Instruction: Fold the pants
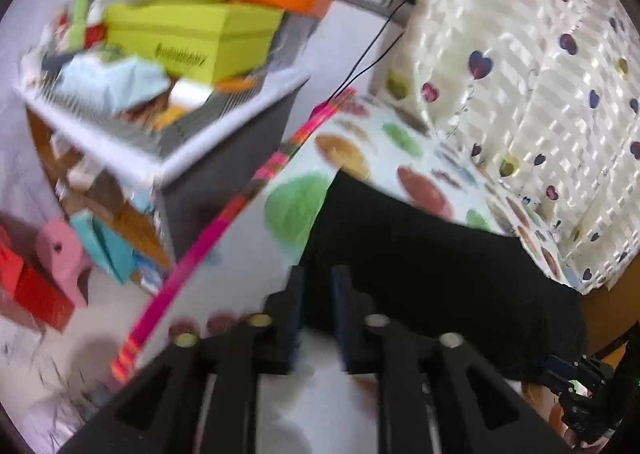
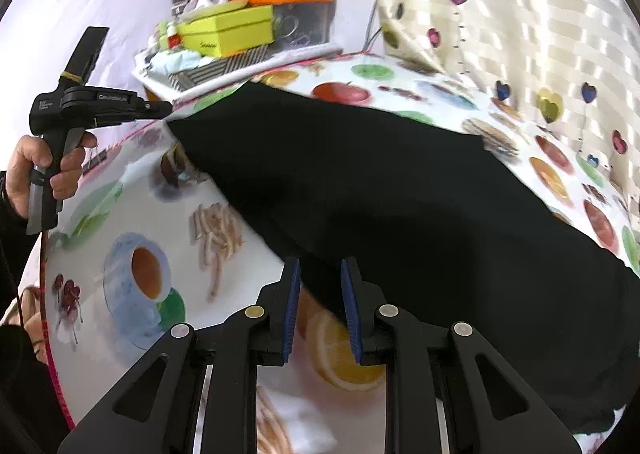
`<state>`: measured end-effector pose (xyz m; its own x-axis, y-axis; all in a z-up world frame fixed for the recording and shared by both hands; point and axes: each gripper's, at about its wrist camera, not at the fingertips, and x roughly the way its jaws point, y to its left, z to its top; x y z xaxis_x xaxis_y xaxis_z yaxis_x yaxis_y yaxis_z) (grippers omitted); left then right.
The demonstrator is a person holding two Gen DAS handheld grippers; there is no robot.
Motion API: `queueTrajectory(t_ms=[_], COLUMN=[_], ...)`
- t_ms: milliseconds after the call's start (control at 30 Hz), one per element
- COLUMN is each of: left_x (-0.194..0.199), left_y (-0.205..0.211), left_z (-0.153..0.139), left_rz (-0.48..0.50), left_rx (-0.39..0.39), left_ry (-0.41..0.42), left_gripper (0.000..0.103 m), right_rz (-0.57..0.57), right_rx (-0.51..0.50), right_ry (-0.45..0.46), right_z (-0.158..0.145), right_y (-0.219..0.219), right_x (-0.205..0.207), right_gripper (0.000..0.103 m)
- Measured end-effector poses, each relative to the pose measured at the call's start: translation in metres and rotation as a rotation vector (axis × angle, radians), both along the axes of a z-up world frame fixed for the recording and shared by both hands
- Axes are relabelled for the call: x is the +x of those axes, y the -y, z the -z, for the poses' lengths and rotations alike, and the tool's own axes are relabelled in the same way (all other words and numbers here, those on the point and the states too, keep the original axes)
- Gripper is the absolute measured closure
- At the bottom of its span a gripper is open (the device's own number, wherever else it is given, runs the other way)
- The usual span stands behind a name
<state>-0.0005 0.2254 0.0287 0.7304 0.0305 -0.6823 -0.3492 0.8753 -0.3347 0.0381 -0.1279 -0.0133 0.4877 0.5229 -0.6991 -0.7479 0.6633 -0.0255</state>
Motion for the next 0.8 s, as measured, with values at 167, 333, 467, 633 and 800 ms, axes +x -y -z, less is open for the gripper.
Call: queueTrajectory(t_ms=[167,333,467,633,800], left_x=[0.060,0.118,0.137,0.136,0.141], left_y=[0.007,0.006,0.001,0.021,0.027], left_z=[-0.006,0.009,0.024,0.020,0.023], left_rz=[0.145,0.202,0.228,0.282,0.321], left_rx=[0.105,0.227,0.236,0.359,0.389], left_ry=[-0.006,-0.067,-0.108,-0.097,-0.147], left_gripper=[0.053,0.053,0.054,0.079,0.089], right_rz=[0.074,0.125,0.171,0.218,0.254], right_rx=[0.090,0.107,0.132,0.142,0.164], right_ry=[-0.015,-0.015,-0.034,-0.051,-0.067], right_z=[-0.011,-0.014,-0.011,-0.004,-0.002], right_y=[0.017,0.032,0.045,0.056,0.064], right_x=[0.014,0.024,0.036,0.049,0.053], right_gripper=[0.081,0.081,0.081,0.081,0.081])
